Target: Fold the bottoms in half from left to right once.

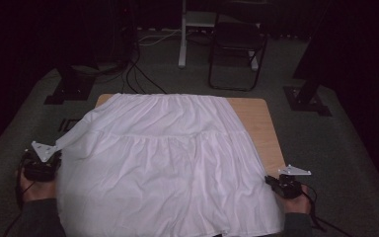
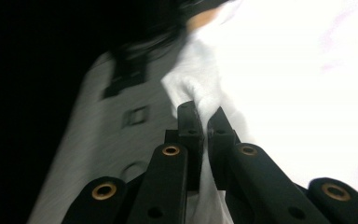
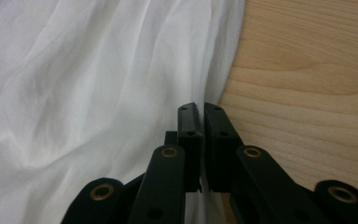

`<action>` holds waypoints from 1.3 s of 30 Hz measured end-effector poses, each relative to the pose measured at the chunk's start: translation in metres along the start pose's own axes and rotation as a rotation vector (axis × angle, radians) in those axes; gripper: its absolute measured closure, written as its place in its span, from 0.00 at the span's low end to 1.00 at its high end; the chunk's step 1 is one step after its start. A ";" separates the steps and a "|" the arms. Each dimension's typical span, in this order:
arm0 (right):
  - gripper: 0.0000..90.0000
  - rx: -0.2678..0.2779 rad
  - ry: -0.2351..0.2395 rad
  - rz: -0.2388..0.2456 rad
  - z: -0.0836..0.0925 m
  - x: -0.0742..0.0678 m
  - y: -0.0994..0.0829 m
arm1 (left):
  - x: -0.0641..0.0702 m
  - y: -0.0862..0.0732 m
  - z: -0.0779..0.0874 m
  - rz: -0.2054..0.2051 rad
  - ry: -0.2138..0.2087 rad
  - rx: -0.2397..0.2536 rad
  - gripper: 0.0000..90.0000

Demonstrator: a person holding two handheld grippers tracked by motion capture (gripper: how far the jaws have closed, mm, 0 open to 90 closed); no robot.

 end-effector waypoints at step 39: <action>0.96 0.015 0.041 0.004 -0.003 -0.005 -0.001 | 0.306 0.190 -0.015 -0.261 -1.059 0.331 0.98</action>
Point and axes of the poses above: each handheld gripper's, and its own axes: z roughly backward along the jaws, y roughly out of its top, x roughly to its right, the point moved 3 cm from there along -z, roughly forward along the jaws, and after that the axes turned 8 degrees about -z, right-handed, at the moved point
